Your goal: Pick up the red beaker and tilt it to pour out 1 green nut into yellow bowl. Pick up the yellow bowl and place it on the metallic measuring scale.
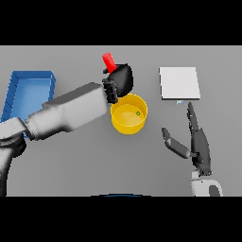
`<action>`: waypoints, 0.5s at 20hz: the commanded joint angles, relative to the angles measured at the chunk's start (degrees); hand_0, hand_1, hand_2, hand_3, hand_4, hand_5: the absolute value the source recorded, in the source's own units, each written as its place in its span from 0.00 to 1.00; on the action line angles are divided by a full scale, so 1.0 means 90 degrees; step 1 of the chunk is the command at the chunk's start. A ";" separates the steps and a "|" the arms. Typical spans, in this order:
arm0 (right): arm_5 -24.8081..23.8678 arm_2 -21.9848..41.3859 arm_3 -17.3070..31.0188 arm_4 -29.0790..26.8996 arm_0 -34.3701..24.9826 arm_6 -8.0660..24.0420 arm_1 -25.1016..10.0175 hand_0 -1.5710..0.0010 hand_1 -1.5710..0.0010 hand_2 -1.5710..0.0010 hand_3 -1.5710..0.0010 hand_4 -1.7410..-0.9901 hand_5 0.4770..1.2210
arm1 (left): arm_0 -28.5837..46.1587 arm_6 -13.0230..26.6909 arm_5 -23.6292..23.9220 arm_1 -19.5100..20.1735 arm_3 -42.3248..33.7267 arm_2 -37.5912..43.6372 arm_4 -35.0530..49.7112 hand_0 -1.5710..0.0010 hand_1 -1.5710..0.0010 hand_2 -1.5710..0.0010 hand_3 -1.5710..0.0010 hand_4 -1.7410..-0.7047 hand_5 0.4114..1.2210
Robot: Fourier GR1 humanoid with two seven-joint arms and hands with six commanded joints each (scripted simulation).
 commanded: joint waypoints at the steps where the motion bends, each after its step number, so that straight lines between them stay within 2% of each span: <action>1: -0.0013 0.0047 -0.0018 0.0040 0.0004 -0.0029 0.0035 1.00 1.00 1.00 1.00 0.71 0.15 | -0.0098 -0.0074 0.0019 -0.0031 0.0070 -0.0095 -0.0057 0.00 0.00 0.00 0.00 0.01 1.00; 4: -0.0094 0.0069 0.0049 0.0171 -0.0036 -0.0016 0.0042 1.00 1.00 1.00 1.00 0.71 0.16 | -0.0270 -0.0220 0.0077 0.0061 -0.0029 -0.0353 -0.0169 0.00 0.00 0.00 0.00 0.01 1.00; 8: -0.0079 0.0082 0.0063 0.0149 0.0079 -0.0165 0.0050 1.00 1.00 1.00 1.00 0.71 0.15 | -0.0849 -0.0449 0.0052 0.0206 0.0098 -0.0157 0.0051 0.00 0.00 0.00 0.00 0.01 1.00; 9: -0.0111 0.0078 0.0106 0.0174 -0.0005 -0.0160 0.0064 1.00 1.00 1.00 1.00 0.72 0.15 | -0.1040 -0.0468 0.0160 0.0334 0.0161 -0.0033 0.0119 0.00 0.00 0.00 0.05 0.01 1.00; 10: -0.0137 0.0054 0.0040 0.0184 -0.0061 -0.0130 0.0039 1.00 1.00 1.00 1.00 0.72 0.15 | -0.1229 -0.0442 0.0202 0.0447 0.0273 0.0097 0.0192 0.00 0.00 0.11 0.04 0.06 1.00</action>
